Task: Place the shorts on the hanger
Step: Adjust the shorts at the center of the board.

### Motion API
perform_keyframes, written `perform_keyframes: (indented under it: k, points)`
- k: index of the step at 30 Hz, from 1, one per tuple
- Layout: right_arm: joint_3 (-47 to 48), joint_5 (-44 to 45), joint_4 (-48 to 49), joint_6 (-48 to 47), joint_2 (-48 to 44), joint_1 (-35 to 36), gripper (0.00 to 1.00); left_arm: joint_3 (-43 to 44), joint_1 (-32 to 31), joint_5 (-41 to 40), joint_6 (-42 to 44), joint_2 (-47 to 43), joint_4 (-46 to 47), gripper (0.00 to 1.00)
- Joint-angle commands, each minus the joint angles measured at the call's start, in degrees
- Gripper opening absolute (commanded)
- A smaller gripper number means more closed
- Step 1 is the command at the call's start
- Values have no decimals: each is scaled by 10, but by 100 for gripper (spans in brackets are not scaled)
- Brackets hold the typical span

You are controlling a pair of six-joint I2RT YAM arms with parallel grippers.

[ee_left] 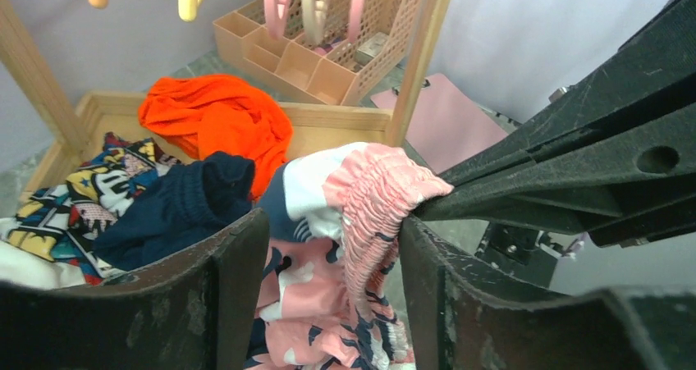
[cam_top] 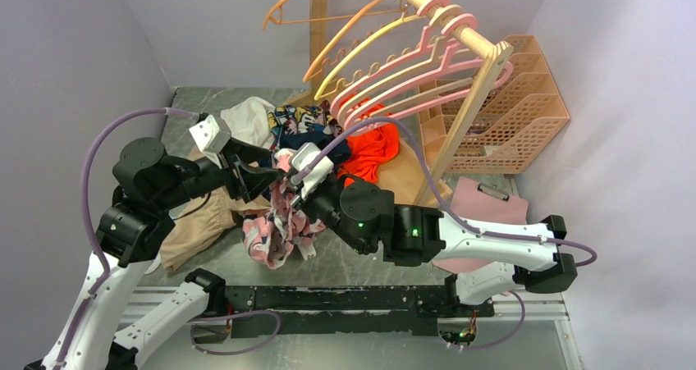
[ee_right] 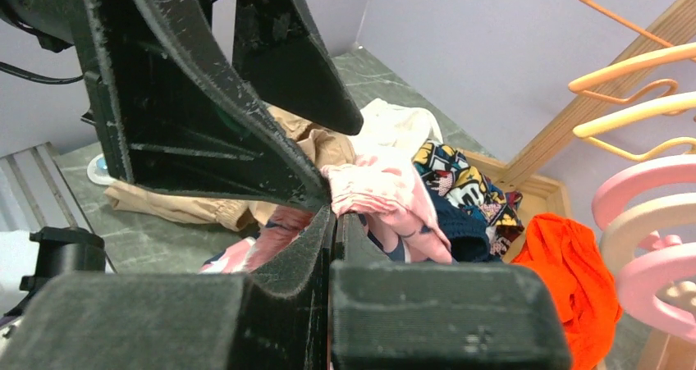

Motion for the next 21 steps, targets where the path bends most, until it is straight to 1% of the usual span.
perform_keyframes:
  k: [1,3,9,15,16,18,20,21]
  points:
    - [18,-2,15,12,6,0,0,6,-3,-37,13,3,23,58]
    - [22,-6,13,15,8,0,0,5,-3,-35,16,6,23,56]
    - [24,-17,12,18,10,1,0,-10,-3,21,14,12,32,70]
    - [25,-33,11,17,12,0,0,-22,-2,45,20,15,39,73]
    - [25,-35,11,16,12,0,0,-22,-3,51,22,16,39,72]
    - [23,-35,12,15,11,0,0,-24,-3,56,22,17,42,68]
    - [24,-33,10,14,11,0,0,-27,-3,62,24,17,47,58]
    - [24,-33,10,14,11,1,0,-28,-3,64,24,17,50,51]
